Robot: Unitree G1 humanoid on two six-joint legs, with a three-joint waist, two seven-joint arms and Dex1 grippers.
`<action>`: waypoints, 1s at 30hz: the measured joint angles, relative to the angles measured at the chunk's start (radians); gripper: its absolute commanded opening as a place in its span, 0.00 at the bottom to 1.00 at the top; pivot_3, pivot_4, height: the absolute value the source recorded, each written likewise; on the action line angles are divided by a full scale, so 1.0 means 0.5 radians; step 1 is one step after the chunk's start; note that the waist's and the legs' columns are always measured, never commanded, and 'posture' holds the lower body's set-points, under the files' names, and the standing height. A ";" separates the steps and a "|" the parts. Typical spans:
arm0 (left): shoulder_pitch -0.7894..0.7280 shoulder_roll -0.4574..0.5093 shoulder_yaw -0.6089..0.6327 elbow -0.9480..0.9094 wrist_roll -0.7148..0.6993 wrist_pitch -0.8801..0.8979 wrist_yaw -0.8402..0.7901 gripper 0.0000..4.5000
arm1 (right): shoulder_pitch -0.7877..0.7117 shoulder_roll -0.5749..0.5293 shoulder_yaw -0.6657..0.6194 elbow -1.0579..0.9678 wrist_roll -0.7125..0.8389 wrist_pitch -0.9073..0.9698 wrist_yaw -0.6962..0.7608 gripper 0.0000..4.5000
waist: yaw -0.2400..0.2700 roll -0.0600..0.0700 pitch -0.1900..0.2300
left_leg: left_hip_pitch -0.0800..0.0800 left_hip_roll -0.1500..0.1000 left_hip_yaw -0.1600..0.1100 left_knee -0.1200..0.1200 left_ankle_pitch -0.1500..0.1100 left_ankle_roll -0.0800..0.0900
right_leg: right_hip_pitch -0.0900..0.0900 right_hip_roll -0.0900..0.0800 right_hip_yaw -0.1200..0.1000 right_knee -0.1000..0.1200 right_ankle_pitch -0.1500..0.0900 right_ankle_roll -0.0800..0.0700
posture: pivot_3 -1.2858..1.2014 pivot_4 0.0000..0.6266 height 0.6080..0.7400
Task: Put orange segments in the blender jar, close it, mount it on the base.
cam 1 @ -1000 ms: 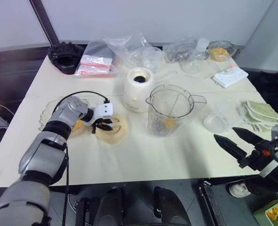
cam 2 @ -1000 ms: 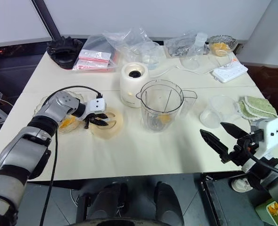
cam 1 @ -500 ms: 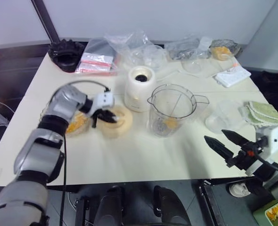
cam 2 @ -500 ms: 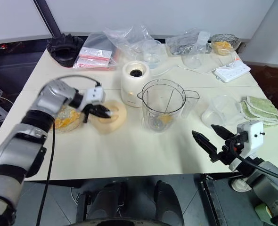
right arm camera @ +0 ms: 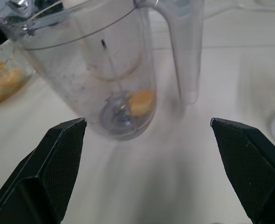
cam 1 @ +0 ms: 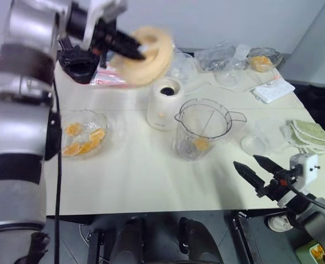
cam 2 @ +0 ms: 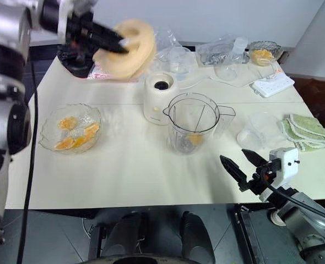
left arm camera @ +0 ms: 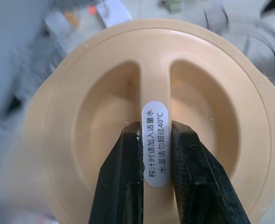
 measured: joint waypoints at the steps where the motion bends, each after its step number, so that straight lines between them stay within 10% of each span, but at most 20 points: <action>1: -0.011 -0.065 0.001 0.076 0.010 -0.021 0.028 0.05 | 0.001 0.006 -0.004 0.000 -0.014 -0.013 -0.009 1.00 | 0.001 0.000 0.000 | 0.000 0.000 -0.001 0.000 0.000 0.000 | 0.000 0.000 0.000 0.001 0.000 0.000 | 0.52 0.24 1.00; 12: -0.014 -0.644 0.044 0.393 0.110 -0.197 0.306 0.05 | 0.077 0.204 0.037 -0.107 -0.107 -0.102 -0.143 1.00 | 0.000 -0.003 0.002 | -0.001 0.001 -0.004 -0.004 0.000 0.000 | -0.004 0.004 -0.001 0.005 -0.002 0.004 | 0.52 0.24 1.00; 30: 0.145 -0.874 -0.081 0.390 0.343 -0.322 -0.068 0.05 | 0.188 0.374 0.163 -0.172 -0.251 -0.242 -0.221 1.00 | 0.002 0.000 0.000 | 0.000 0.002 -0.008 -0.004 0.000 0.000 | -0.003 0.006 -0.002 0.008 -0.002 0.004 | 0.52 0.24 1.00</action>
